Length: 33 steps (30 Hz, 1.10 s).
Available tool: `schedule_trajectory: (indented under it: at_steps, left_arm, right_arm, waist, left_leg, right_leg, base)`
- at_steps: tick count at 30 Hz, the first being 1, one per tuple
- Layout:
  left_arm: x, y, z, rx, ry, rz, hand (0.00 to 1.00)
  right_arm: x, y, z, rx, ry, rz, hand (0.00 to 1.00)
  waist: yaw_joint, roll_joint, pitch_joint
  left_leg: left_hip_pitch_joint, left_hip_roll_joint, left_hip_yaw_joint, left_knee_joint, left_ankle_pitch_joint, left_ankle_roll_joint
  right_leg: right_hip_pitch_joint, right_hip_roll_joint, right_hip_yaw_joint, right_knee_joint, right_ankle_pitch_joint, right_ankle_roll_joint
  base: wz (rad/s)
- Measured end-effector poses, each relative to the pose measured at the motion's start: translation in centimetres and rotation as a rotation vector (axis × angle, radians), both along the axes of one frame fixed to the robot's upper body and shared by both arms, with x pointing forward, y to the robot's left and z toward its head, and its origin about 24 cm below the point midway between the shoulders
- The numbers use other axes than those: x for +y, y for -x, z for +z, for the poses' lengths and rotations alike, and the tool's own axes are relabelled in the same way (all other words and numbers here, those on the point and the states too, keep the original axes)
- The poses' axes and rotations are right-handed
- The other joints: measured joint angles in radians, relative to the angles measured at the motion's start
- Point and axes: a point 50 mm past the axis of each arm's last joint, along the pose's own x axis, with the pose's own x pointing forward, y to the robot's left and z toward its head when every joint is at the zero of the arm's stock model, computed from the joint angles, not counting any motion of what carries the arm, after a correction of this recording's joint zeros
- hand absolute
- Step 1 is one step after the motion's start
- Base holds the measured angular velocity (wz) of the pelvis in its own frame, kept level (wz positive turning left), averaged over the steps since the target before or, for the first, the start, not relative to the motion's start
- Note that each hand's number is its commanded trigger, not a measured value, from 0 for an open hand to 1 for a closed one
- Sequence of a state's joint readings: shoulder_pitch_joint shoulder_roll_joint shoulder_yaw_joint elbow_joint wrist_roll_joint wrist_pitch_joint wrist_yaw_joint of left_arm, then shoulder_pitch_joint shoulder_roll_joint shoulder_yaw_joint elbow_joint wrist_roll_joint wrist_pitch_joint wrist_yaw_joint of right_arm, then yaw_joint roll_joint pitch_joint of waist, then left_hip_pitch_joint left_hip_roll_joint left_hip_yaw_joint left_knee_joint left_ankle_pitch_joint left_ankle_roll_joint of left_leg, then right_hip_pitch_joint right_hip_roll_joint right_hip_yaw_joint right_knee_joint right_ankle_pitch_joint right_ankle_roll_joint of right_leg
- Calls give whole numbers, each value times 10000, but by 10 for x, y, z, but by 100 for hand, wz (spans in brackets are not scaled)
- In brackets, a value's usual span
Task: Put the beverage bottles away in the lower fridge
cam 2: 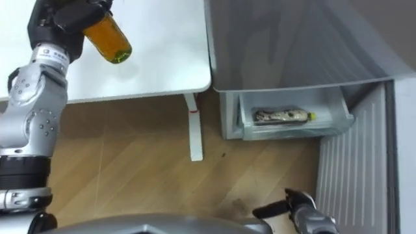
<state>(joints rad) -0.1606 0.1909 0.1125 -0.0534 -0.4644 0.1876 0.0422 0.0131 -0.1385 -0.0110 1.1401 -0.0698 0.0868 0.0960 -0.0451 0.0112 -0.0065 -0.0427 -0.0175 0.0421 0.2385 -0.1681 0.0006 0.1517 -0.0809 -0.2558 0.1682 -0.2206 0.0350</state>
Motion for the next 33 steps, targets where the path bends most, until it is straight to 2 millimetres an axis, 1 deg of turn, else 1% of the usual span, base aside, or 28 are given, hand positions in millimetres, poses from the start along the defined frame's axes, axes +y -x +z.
schedule_trajectory:
  at_steps: [3,5,9,11,13,16,18,21,22,25,27,29,31,33]
  left_arm:
    - [-7,4,0,-126,217,-239,100]
    - [-17,7,0,-192,208,-823,100]
    - [-30,12,-5,-111,127,-1605,100]
    - [-33,16,-10,38,135,-1963,100]
    - [-34,19,-13,143,142,-2124,100]
    - [-34,24,-20,386,143,-2138,100]
    - [-35,25,-21,417,168,-2233,100]
    - [-36,25,-21,372,284,-2404,100]
    - [-38,25,-21,386,282,-2479,100]
    - [-45,29,-27,570,327,-2911,100]
    - [-51,33,-32,767,348,-3236,100]
    - [-59,35,-35,832,328,-3792,100]
    - [-64,37,-37,906,283,-4117,100]
    - [-67,38,-41,1064,298,-4324,100]
  right_arm:
    - [4,-10,2,-268,-238,348,0]
    - [6,-17,4,-410,-341,477,0]
    - [12,-29,8,-810,-524,909,0]
    - [17,-40,13,-1267,-750,1226,0]
    - [20,-47,17,-1561,-916,1317,0]
    - [27,-57,22,-1962,-1161,1656,0]
    - [32,-65,27,-2302,-1317,1952,0]
    - [38,-74,34,-2741,-1624,2412,0]
    - [41,-77,36,-2880,-1731,2581,0]
    - [49,-79,39,-2982,-2124,3116,0]
    - [55,-83,45,-3236,-2428,3537,0]
    - [64,-95,58,-3889,-2830,4216,0]
    - [71,-101,67,-4285,-3190,4682,0]
    - [77,-102,72,-4485,-3657,4928,0]
  waist:
    - [15,-16,25]
    - [91,-38,63]
    - [222,-83,97]
    - [221,-86,99]
    - [242,-88,99]
    - [295,-114,97]
    - [306,-123,96]
    - [433,-129,93]
    - [499,-131,92]
    - [723,-135,99]
    - [729,-130,113]
    - [709,-199,167]
    - [698,-254,195]
    - [716,-266,201]
  left_leg:
    - [8,-68,-112,1,21,34]
    - [-7,-124,-220,-1,38,58]
    - [-42,-133,-252,1,38,58]
    - [-97,-131,-268,6,38,58]
    - [-131,-131,-284,7,39,57]
    - [-85,-136,-300,8,39,57]
    - [-145,-136,-309,34,39,57]
    - [-121,-133,-341,30,39,57]
    - [-106,-134,-418,22,40,57]
    - [88,-88,-538,-31,45,51]
    - [212,-75,-745,-36,45,51]
    - [137,-118,-734,-36,44,51]
    - [57,-144,-720,-25,44,51]
    - [89,-130,-799,-28,45,52]
  right_leg:
    - [67,-31,11,-6,-5,7]
    - [80,-52,31,0,-7,10]
    - [57,-58,10,-3,-7,10]
    - [54,-56,-108,-7,-8,12]
    - [58,-59,-241,-5,-8,12]
    - [65,-58,-281,-5,-8,12]
    - [50,-61,-492,5,-7,12]
    - [67,-62,-562,37,-7,12]
    - [72,-59,-564,50,-8,12]
    - [54,-59,-564,390,-24,37]
    - [70,-71,-608,655,-32,49]
    - [100,-85,-651,613,-33,51]
    - [143,-93,-747,490,-32,51]
    - [61,-99,-762,646,-33,52]
  base:
    - [16]
    - [11]
    - [1]
    - [0]
    - [5]
    - [5]
    - [12]
    - [5]
    - [4]
    - [-1]
    - [2]
    - [18]
    - [9]
    - [3]
